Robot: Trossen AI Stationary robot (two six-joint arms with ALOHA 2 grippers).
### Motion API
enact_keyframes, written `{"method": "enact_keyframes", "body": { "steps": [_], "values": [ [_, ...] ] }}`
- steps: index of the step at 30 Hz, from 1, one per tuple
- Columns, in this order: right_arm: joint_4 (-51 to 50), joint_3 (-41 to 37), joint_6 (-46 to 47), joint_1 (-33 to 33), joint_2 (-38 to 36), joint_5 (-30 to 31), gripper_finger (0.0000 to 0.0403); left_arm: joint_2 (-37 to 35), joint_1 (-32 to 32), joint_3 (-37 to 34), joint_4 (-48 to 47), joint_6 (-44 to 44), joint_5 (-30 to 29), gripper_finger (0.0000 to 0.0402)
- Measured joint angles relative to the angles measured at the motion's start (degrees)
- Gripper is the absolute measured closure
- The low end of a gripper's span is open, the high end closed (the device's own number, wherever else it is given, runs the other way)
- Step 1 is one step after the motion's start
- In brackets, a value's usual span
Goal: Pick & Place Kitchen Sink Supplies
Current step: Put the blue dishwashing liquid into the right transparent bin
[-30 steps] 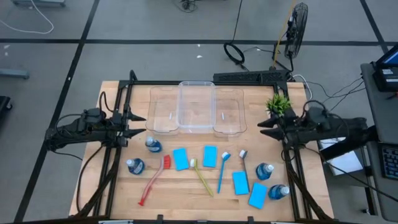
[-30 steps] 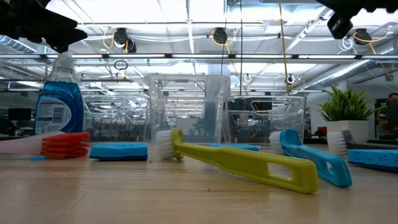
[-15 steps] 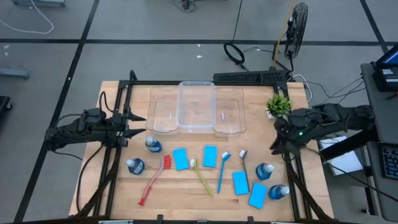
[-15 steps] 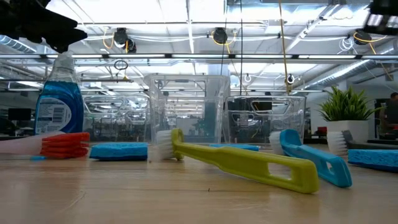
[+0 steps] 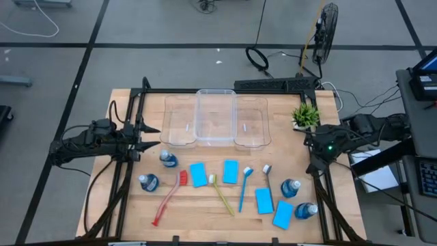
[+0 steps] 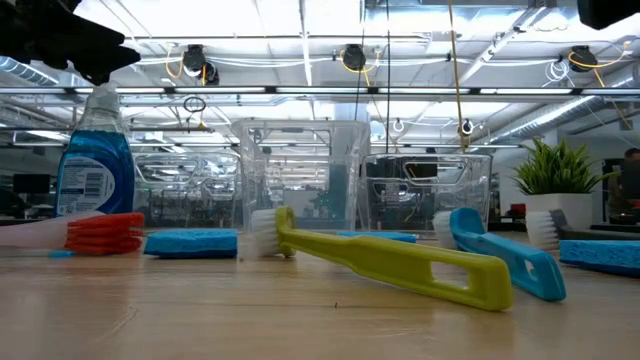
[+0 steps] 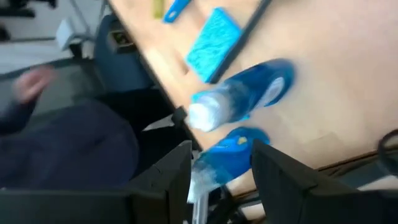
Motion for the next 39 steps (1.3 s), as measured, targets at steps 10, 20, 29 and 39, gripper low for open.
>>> {"method": "enact_keyframes", "body": {
  "steps": [10, 20, 29, 39],
  "values": [
    [-13.6, 0.0, 7.0, 0.0, 0.1, 4.1, 0.0252, 0.0, 0.0, 0.0, 0.0, 0.0, 0.0, 0.0188],
    [-13.1, 0.0, 8.7, 0.0, 0.4, 5.7, 0.0252, 0.0, 0.0, 0.0, 0.0, 0.0, 0.0, 0.0188],
    [-12.8, 0.0, 6.6, 0.0, 2.4, 5.7, 0.0252, 0.0, 0.0, 0.0, 0.0, 0.0, 0.0, 0.0188],
    [-4.6, 0.0, 0.8, 2.3, 7.7, 5.4, 0.0252, 0.0, 0.0, 0.0, 0.0, 0.0, 0.0, 0.0188]
  ]
}}
